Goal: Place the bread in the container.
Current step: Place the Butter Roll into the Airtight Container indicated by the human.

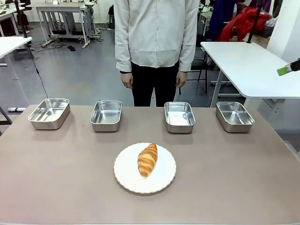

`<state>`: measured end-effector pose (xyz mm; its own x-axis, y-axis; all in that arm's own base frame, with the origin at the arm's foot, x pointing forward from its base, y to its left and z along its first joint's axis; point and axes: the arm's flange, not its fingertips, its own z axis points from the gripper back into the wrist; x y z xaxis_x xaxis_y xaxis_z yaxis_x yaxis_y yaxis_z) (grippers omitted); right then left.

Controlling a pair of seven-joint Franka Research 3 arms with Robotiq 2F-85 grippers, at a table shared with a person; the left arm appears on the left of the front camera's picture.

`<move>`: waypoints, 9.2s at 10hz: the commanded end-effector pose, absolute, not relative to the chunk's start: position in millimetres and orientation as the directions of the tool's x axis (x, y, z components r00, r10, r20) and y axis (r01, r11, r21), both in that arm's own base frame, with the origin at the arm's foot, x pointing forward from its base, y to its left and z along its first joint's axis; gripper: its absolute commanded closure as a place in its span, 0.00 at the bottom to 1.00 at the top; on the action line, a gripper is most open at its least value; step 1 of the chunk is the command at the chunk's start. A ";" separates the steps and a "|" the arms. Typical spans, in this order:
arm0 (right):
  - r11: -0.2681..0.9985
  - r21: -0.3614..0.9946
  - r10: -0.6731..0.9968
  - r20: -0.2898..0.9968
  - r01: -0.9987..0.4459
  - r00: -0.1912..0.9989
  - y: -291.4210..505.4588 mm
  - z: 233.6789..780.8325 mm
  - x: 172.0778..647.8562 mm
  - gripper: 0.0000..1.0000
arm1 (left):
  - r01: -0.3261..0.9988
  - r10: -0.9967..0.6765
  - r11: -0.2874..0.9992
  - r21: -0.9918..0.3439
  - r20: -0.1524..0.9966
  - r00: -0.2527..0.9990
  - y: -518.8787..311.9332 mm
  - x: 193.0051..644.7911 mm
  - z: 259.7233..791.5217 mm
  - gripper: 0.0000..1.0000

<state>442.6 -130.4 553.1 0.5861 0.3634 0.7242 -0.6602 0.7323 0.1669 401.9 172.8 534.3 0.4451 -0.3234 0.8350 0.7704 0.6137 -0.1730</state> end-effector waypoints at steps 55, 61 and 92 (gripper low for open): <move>0.734 0.189 0.357 0.709 -0.652 0.608 -125.3 543.4 453.6 0.00 | 0.727 -0.281 0.658 -0.198 0.831 0.480 170.6 403.1 538.0 0.00; 0.734 0.189 0.357 0.709 -0.652 0.608 -125.3 543.4 453.6 0.00 | 0.727 -0.281 0.658 -0.198 0.831 0.480 170.6 403.1 538.0 0.00; 0.734 0.189 0.357 0.709 -0.652 0.608 -125.3 543.4 453.6 0.00 | 0.727 -0.281 0.658 -0.198 0.831 0.480 170.6 403.1 538.0 0.00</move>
<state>452.9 -126.1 542.6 0.6157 0.3622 0.6999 -0.6470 0.7393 0.1866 405.9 168.2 536.4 0.4941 -0.2790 0.8234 0.7160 0.6678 -0.2034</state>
